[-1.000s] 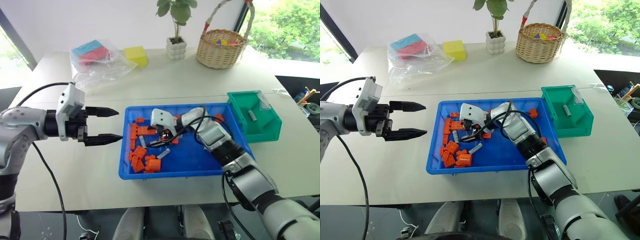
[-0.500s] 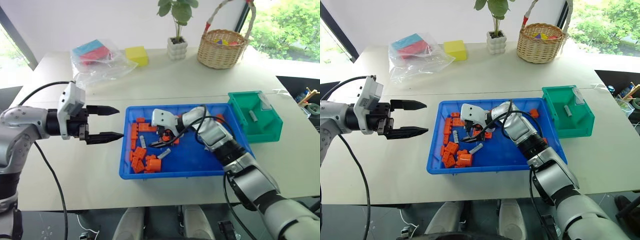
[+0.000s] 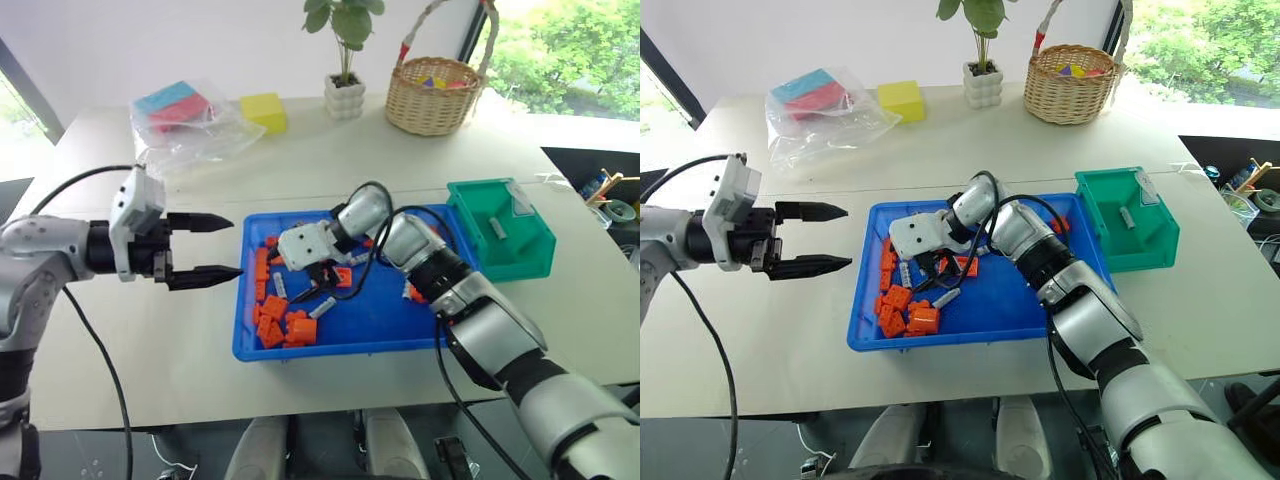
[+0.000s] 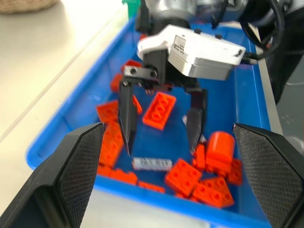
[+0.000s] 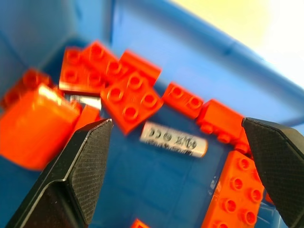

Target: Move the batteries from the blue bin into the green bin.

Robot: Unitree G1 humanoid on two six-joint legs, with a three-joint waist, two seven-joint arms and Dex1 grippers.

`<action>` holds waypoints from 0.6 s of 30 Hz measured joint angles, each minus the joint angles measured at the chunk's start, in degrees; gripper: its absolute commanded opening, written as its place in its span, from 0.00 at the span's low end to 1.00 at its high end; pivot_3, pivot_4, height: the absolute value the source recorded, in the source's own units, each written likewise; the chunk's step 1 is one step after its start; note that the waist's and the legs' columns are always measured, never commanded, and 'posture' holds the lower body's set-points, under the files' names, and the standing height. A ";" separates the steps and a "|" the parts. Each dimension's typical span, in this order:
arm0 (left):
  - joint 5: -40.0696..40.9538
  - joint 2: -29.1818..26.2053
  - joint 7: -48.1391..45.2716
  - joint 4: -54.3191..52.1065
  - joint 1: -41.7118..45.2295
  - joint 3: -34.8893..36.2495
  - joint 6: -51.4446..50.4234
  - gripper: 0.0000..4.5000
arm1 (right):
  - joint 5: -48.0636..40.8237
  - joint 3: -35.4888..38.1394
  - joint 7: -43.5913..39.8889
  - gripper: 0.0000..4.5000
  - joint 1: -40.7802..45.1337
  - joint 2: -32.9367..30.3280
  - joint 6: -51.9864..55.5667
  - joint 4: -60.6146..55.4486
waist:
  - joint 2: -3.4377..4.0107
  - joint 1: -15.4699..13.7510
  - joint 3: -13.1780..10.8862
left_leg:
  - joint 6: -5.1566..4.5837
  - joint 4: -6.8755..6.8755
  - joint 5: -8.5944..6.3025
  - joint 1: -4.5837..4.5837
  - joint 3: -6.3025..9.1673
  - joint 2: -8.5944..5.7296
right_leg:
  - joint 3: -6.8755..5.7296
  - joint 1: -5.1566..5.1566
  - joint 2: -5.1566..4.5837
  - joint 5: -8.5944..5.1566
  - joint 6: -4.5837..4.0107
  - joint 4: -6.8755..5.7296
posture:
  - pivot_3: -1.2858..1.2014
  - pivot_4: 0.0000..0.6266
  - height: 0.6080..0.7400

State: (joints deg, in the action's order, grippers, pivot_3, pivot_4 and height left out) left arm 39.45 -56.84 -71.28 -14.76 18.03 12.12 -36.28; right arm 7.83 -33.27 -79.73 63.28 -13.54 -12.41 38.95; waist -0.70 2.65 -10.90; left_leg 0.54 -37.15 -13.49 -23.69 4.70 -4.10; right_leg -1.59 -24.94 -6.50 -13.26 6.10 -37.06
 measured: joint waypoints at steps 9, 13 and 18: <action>2.42 -1.49 1.77 -7.05 -8.65 6.10 -2.24 1.00 | 7.12 -2.17 3.07 0.99 7.62 4.97 -19.85 17.11 | 0.02 -0.13 -0.01 | 0.08 0.06 0.04 0.00 0.03 0.01 | 0.01 -0.07 0.02 -0.04 -0.07 -0.08 | 0.52 0.24 0.71; 3.54 -1.48 3.08 -8.52 -9.69 7.28 -2.97 1.00 | 7.77 -2.14 3.72 0.99 8.87 6.42 -25.44 19.84 | 0.02 -0.09 -0.01 | 0.10 0.07 0.04 0.00 0.04 0.01 | 0.01 -0.09 0.03 -0.04 -0.08 -0.09 | 0.52 0.24 0.71; 4.17 -1.44 4.31 -8.73 -9.72 7.55 -3.21 1.00 | 9.48 -2.39 4.08 0.99 8.85 6.85 -30.97 20.21 | 0.03 -0.09 -0.02 | 0.12 0.08 0.06 0.00 0.04 0.01 | 0.02 -0.13 0.03 -0.05 -0.08 -0.14 | 0.52 0.24 0.71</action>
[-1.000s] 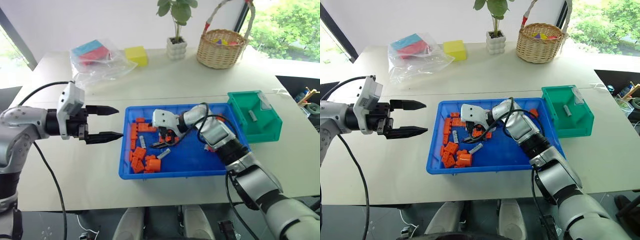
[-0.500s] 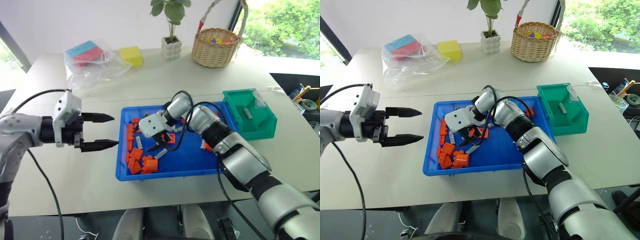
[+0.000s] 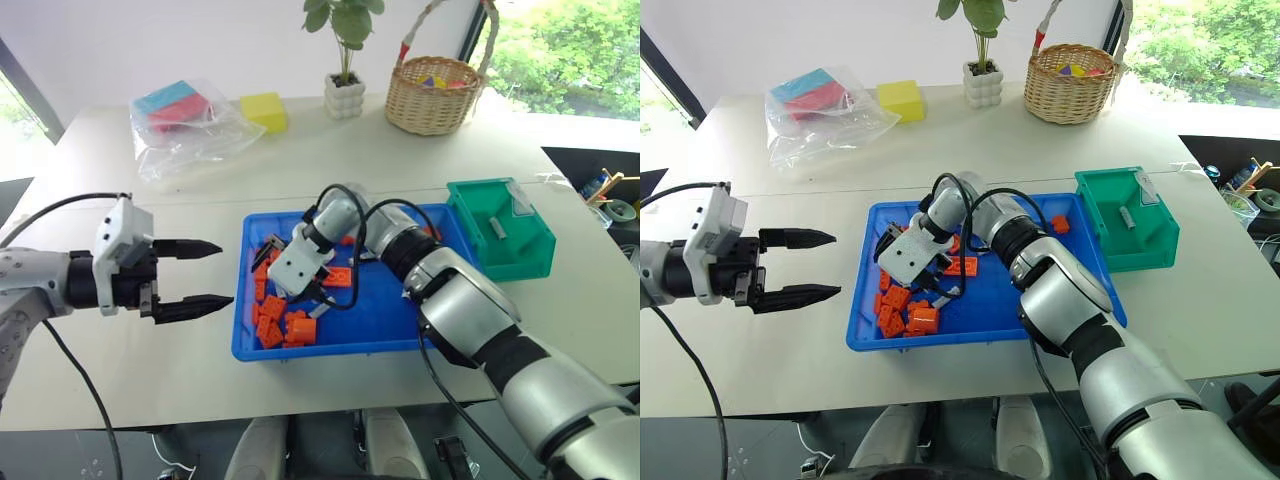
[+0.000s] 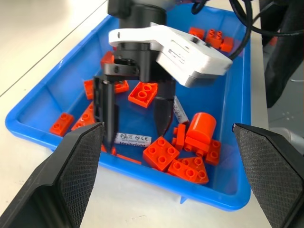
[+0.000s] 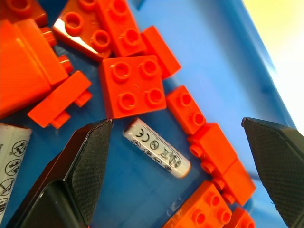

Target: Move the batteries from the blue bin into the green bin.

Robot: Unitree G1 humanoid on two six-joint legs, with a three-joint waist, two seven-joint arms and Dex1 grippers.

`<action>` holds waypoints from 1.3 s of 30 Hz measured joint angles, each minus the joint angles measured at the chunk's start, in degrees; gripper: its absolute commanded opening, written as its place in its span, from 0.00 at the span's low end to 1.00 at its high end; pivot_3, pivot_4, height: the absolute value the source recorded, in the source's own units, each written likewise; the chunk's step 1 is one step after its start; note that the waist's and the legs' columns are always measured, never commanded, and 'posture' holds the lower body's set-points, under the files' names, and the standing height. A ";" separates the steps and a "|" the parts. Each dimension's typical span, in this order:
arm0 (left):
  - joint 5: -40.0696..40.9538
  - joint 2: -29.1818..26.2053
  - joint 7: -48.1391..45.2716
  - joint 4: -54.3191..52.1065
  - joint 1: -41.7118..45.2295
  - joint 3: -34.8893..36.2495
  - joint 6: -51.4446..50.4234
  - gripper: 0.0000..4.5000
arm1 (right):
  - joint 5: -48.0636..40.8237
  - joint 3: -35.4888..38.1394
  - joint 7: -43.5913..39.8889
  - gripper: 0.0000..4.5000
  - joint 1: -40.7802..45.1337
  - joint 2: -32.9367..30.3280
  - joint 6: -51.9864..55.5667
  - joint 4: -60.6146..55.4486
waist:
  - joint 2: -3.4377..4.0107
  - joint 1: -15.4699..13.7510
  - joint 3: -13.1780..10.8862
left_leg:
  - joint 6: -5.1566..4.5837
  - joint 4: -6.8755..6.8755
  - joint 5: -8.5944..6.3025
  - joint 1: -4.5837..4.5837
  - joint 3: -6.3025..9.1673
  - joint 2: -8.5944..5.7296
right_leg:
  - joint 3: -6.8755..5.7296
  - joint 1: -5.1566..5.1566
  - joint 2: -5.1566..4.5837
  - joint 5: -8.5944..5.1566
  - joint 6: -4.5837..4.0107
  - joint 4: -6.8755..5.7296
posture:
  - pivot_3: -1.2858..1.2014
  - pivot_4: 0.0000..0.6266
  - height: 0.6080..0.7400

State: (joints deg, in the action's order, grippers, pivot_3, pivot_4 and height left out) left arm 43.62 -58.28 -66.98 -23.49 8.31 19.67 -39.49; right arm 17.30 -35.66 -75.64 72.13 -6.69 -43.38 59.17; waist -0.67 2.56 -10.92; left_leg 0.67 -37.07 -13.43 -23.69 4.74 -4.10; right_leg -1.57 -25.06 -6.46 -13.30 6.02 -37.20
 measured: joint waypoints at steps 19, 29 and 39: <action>0.75 0.48 0.44 3.81 7.74 -3.28 0.26 1.00 | 10.04 -1.66 10.97 0.99 4.04 -0.28 -7.55 5.74 | -0.01 0.09 0.00 | 0.16 0.06 0.10 0.02 0.00 0.00 | 0.03 -0.05 0.03 -0.03 -0.05 -0.09 | 0.52 0.24 0.71; 0.77 1.10 1.08 3.84 8.09 -3.29 0.35 1.00 | 12.93 -2.80 13.52 0.46 3.59 -0.17 -12.42 6.02 | -0.01 0.02 0.00 | 0.17 0.06 0.11 0.02 0.00 0.00 | 0.04 -0.05 0.03 -0.04 -0.07 -0.12 | 0.52 0.24 0.71; 0.71 1.55 1.12 4.90 9.68 -3.67 0.44 1.00 | 12.96 -2.52 13.54 0.01 2.06 -1.25 -13.22 5.83 | -0.01 0.08 0.01 | 0.18 0.07 0.11 0.07 0.00 0.01 | 0.04 -0.02 0.05 -0.05 -0.09 -0.15 | 0.52 0.24 0.71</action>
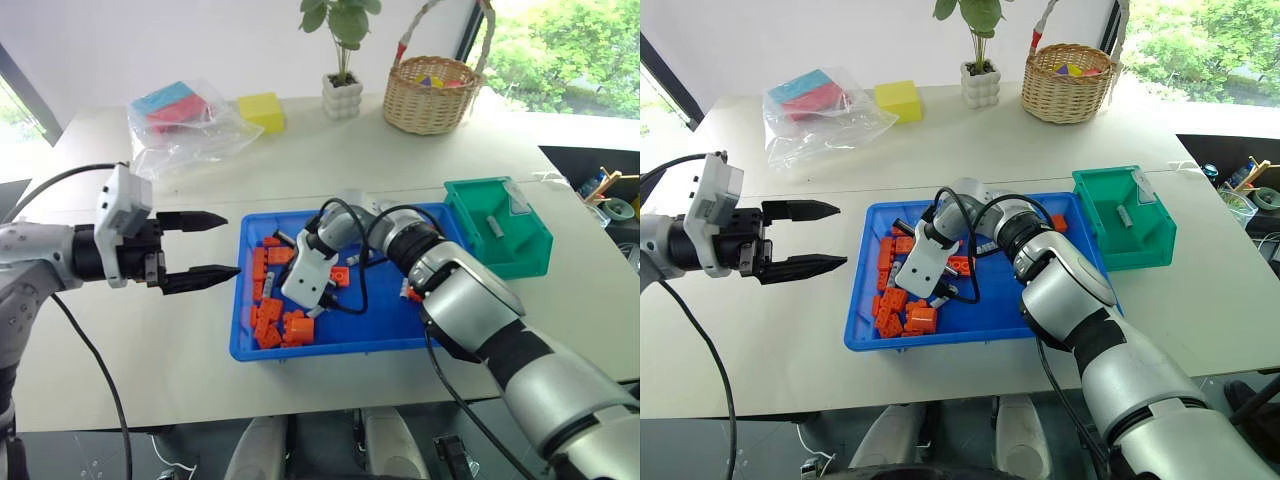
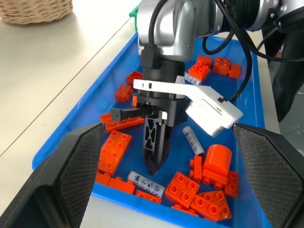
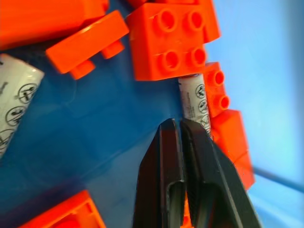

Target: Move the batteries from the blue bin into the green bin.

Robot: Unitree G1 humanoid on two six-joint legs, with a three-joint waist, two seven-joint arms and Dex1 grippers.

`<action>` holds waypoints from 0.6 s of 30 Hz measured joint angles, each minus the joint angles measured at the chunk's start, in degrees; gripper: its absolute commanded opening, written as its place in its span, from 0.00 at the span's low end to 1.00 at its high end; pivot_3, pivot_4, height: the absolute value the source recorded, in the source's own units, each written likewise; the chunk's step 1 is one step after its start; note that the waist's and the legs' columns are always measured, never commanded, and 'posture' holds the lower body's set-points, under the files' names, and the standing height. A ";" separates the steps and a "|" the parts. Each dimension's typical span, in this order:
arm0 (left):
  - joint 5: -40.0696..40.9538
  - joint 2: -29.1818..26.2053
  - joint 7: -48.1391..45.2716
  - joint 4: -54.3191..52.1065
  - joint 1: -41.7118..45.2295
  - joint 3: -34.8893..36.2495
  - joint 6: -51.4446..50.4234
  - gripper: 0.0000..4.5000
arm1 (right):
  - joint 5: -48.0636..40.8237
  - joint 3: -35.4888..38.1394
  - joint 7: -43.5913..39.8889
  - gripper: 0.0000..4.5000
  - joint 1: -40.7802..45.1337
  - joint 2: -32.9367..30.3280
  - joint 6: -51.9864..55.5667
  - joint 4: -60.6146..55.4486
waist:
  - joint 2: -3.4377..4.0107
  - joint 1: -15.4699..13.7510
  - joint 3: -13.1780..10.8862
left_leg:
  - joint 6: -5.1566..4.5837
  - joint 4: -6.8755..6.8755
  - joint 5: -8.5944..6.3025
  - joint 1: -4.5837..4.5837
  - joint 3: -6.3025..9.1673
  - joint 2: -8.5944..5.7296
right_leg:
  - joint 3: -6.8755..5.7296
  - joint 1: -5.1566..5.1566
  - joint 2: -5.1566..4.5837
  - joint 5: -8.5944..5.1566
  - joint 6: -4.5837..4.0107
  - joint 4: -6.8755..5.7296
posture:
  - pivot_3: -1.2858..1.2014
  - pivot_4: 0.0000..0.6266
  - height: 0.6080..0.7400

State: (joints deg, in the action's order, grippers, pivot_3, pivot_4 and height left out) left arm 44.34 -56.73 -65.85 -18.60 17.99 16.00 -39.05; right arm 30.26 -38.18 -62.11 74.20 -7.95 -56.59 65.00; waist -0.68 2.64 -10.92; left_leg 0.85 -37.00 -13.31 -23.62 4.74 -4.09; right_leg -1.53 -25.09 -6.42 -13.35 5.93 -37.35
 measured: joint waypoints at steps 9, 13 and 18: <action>-0.69 0.04 -0.47 1.79 0.93 -1.74 1.23 1.00 | 0.09 0.04 0.43 0.31 0.02 -0.34 1.92 0.00 | 0.00 -0.04 0.00 | 0.01 0.00 0.00 0.00 0.00 0.00 | 0.01 0.00 0.00 0.00 0.00 -0.01 | 0.52 0.24 0.71; -1.04 0.04 -0.62 2.24 1.98 -1.97 1.53 1.00 | 0.08 0.19 1.60 0.53 0.55 -0.31 2.05 -0.08 | 0.00 -0.04 0.00 | 0.01 0.00 0.00 0.00 0.00 0.00 | 0.01 0.01 0.00 0.00 0.00 -0.01 | 0.52 0.24 0.71; -1.22 0.04 -1.01 2.72 2.07 -1.99 1.98 1.00 | 0.45 0.15 1.78 0.53 0.57 0.04 2.06 -0.06 | 0.00 -0.03 0.00 | 0.01 0.00 0.01 0.00 -0.01 0.00 | 0.02 0.00 0.00 0.00 0.00 -0.01 | 0.52 0.24 0.71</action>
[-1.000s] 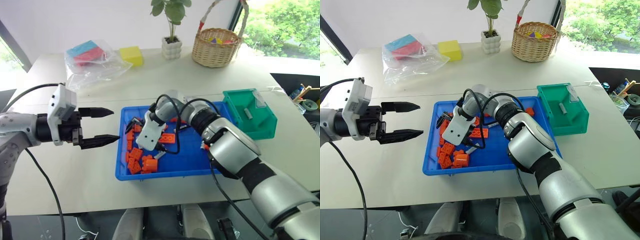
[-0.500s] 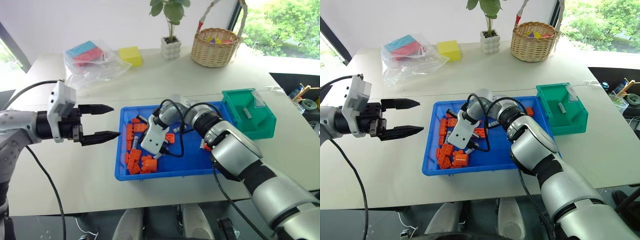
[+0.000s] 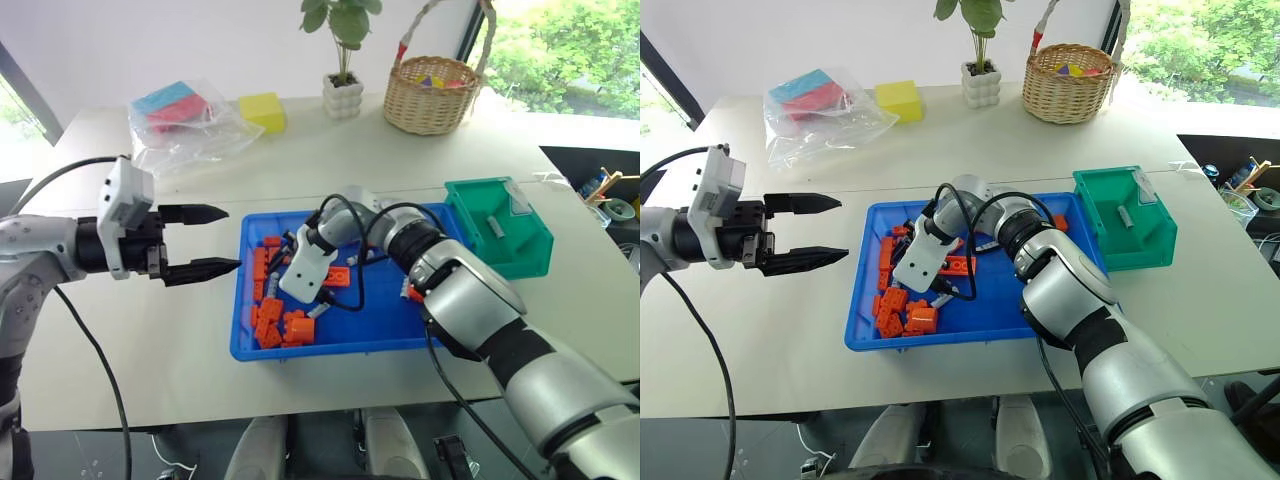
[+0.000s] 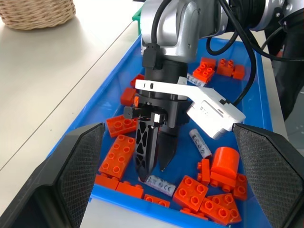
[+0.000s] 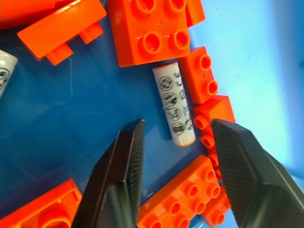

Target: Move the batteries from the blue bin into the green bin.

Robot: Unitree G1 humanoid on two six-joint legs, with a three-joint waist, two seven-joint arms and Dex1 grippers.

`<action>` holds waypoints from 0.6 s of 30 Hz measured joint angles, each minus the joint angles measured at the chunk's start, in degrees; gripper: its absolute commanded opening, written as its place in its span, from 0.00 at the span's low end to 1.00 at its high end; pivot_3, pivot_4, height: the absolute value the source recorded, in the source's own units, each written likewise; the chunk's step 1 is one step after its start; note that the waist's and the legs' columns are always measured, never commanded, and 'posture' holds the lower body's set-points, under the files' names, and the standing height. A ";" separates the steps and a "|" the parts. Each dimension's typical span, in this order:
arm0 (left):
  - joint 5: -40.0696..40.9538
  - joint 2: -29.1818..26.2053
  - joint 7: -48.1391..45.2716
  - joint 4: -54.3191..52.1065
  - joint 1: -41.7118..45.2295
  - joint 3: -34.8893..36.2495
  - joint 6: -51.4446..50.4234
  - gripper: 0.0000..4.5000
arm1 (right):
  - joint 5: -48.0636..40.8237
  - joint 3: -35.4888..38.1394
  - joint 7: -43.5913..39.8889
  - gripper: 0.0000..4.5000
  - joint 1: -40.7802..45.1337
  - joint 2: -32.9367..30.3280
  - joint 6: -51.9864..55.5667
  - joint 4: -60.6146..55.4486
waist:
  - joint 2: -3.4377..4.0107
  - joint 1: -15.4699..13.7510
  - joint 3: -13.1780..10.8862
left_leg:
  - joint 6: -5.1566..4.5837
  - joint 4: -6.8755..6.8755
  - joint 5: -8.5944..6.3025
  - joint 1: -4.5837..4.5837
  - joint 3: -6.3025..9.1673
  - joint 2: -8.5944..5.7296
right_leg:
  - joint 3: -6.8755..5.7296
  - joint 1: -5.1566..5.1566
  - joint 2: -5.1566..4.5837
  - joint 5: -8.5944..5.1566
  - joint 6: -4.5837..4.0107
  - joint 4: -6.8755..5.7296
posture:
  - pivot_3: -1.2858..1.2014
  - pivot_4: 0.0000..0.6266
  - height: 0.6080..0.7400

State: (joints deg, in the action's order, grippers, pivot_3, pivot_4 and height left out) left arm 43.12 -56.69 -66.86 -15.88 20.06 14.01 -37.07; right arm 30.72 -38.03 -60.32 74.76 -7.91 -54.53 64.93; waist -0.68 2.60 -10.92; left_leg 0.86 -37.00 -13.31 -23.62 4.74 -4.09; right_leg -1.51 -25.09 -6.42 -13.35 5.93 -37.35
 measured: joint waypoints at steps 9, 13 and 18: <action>0.00 0.00 0.06 -0.05 -0.24 0.02 0.12 1.00 | 0.48 -0.08 1.44 0.53 -0.47 1.22 -0.49 -0.02 | 0.00 0.01 0.00 | 0.00 0.00 0.00 0.00 0.00 0.00 | 0.00 0.00 0.00 0.00 0.00 0.00 | 0.52 0.24 0.71; 0.00 0.00 0.26 -0.07 -0.35 0.04 0.12 1.00 | 0.93 -0.14 3.08 0.47 -0.79 1.80 -0.45 -0.02 | 0.00 0.02 0.00 | 0.00 0.00 0.00 0.00 0.00 0.00 | 0.00 0.00 0.00 0.00 0.00 -0.01 | 0.52 0.24 0.71; 0.00 0.00 0.52 -0.09 -0.37 0.04 0.12 1.00 | 2.12 -0.96 3.72 0.05 -1.26 1.82 -0.41 0.00 | 0.00 0.00 0.00 | 0.00 0.00 0.00 0.00 0.00 0.00 | 0.00 0.00 0.00 0.00 0.00 -0.01 | 0.52 0.24 0.71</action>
State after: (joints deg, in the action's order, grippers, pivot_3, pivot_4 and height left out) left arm 43.11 -56.69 -66.34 -15.97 19.69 14.05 -36.95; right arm 32.84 -38.99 -56.60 73.51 -6.09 -54.94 64.93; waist -0.68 2.61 -10.91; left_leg 0.86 -37.00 -13.31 -23.62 4.74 -4.09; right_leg -1.51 -25.09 -6.41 -13.35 5.93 -37.36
